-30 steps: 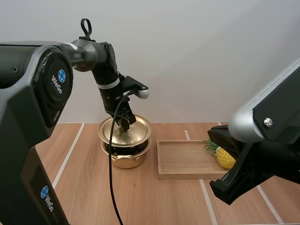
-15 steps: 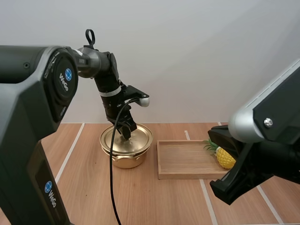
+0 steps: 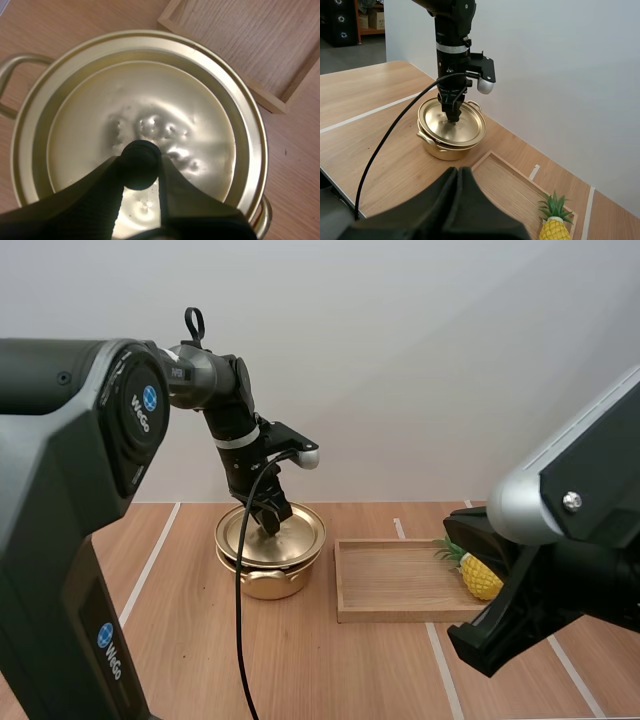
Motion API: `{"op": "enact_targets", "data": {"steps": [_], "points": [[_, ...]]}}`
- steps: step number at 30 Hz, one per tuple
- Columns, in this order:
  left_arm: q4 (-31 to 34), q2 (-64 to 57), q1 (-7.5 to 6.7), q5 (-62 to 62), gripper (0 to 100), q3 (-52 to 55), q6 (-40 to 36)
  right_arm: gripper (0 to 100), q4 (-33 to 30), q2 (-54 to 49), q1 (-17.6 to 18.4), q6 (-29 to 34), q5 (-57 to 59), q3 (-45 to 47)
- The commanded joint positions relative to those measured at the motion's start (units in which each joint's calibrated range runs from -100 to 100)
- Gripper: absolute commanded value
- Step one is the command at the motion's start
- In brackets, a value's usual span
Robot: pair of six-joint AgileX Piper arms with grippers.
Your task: Open the pot, put the grape inside, and close it
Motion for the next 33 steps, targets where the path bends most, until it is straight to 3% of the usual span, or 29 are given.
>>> {"op": "enact_targets", "data": {"steps": [1,12,22,33], "points": [[-0.8,0.0,-0.32,-1.1,0,0.2,0.3,0,-0.1,-0.3,-0.2,0.1,0.0,0.1],[-0.8,0.0,-0.19,-4.2,0,0.2,0.3,0,-0.1,-0.3,-0.2,0.1,0.0,0.1],[-4.2,2.3,2.63,-2.2,0,0.2,1.7,0,0.4,-0.3,-0.2,0.1,0.0,0.1],[-7.6,3.2,2.70,-1.9,0,0.2,2.2,0,0.4,-0.3,-0.2,0.0,0.0,0.1]]}}
